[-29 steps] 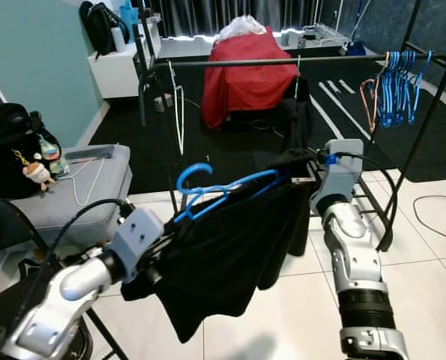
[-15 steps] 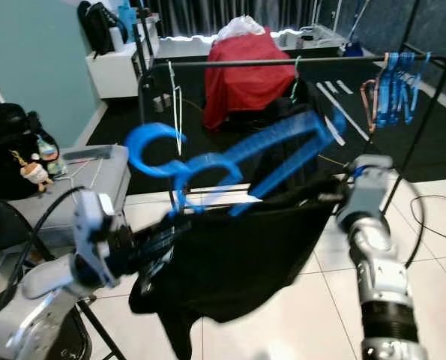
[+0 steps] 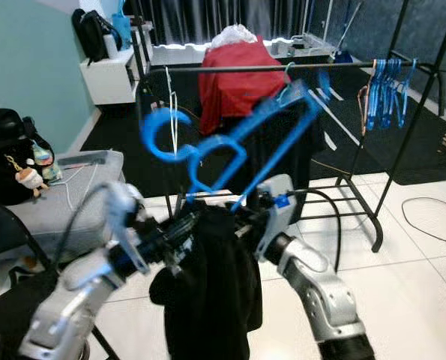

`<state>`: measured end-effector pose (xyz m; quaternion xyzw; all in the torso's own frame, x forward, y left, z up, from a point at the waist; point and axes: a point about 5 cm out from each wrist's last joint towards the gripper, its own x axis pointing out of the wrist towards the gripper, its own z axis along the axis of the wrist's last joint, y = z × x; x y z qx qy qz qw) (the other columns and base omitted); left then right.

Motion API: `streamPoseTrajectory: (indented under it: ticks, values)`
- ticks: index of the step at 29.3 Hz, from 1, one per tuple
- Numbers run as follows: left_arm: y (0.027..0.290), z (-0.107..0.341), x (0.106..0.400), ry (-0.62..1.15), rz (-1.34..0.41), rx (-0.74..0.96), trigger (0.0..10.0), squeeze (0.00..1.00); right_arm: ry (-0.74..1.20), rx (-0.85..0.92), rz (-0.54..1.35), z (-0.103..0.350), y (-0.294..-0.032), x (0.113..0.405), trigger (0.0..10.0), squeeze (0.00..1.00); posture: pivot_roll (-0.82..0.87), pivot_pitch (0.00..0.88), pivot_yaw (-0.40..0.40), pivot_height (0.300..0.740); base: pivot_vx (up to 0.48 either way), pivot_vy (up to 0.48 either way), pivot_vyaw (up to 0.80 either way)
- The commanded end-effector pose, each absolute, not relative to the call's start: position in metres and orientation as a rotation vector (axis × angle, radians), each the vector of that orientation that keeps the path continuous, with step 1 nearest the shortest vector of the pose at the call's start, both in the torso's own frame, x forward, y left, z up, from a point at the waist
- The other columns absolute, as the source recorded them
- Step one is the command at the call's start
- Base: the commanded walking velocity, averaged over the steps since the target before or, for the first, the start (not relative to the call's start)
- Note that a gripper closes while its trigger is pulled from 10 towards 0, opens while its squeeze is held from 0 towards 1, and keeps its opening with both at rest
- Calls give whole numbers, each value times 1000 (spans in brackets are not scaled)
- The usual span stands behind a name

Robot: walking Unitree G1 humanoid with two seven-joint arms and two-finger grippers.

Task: Hang hanger

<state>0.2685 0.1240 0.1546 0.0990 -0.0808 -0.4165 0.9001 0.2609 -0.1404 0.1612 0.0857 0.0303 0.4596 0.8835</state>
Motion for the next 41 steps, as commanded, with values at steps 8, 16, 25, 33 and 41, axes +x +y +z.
streamPoseTrajectory:
  ticks: [8,16,25,33,41]
  values:
    - [156,126,290,12,-725,691,10000,0,167,38,1283,176,-158,207,10000,1000,-157,0,18,740,0,0,0]
    - [159,134,302,-46,-637,697,10000,0,347,-135,1080,149,-177,212,10000,1000,-163,0,28,740,0,0,0]
    - [164,141,299,-116,-691,680,10000,0,18,-26,303,189,-259,279,10000,1000,-163,0,34,740,0,0,0]
    - [167,146,293,-144,-757,665,10000,0,-37,-41,-55,204,-320,276,10000,1000,-158,0,28,740,0,0,0]
    - [170,145,295,-133,-747,720,10000,0,-156,-4,-238,220,-348,267,10000,0,-160,0,32,740,0,0,0]
